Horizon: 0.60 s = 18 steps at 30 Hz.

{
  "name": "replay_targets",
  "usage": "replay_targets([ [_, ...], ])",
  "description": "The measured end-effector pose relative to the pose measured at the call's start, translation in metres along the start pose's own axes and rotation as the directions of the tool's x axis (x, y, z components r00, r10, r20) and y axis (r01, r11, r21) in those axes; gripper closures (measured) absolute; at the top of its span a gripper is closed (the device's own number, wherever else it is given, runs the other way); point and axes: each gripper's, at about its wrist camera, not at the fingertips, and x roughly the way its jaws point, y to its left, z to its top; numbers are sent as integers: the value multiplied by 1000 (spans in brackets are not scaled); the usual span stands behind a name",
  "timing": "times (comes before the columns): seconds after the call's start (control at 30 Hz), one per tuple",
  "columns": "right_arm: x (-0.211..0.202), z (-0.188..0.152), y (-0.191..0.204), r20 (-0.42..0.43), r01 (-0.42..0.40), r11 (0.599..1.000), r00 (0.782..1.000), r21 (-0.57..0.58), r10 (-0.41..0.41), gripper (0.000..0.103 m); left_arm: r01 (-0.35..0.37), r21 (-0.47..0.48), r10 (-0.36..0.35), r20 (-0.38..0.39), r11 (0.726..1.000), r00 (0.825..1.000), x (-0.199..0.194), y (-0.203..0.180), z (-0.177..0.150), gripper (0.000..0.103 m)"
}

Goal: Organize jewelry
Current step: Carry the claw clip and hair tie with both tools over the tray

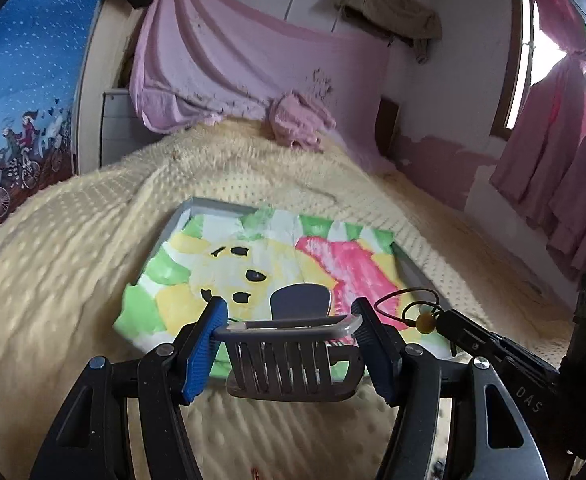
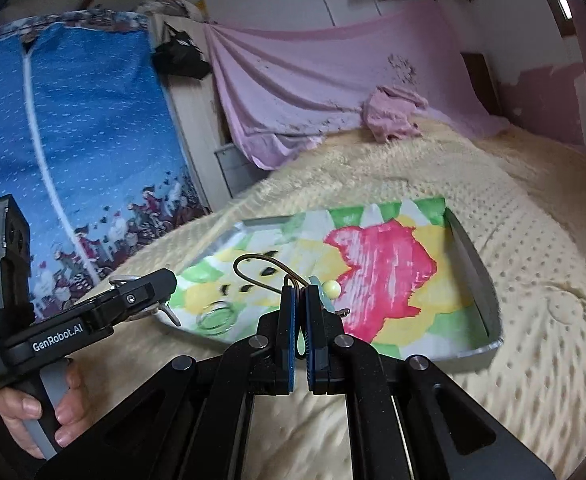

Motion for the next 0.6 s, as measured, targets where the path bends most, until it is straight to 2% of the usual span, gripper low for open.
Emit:
replay_targets([
  [0.17,35,-3,-10,-83,27,999,996,27,-25,99,-30,-14,29,-117,999,993,37,7,3,41],
  [0.3,53,-12,-18,-147,45,998,988,52,-37,99,-49,-38,41,-181,998,983,54,14,-2,41],
  [0.5,60,-20,-20,-179,52,997,983,53,-41,97,-46,-29,41,-173,998,984,51,13,-7,41],
  [0.57,58,-20,-19,-174,59,997,983,47,-50,90,-40,-25,35,-162,999,986,48,13,-7,39],
  [0.6,55,-20,-19,-166,61,997,985,45,-52,80,-30,-25,26,-152,999,988,45,13,-8,38],
])
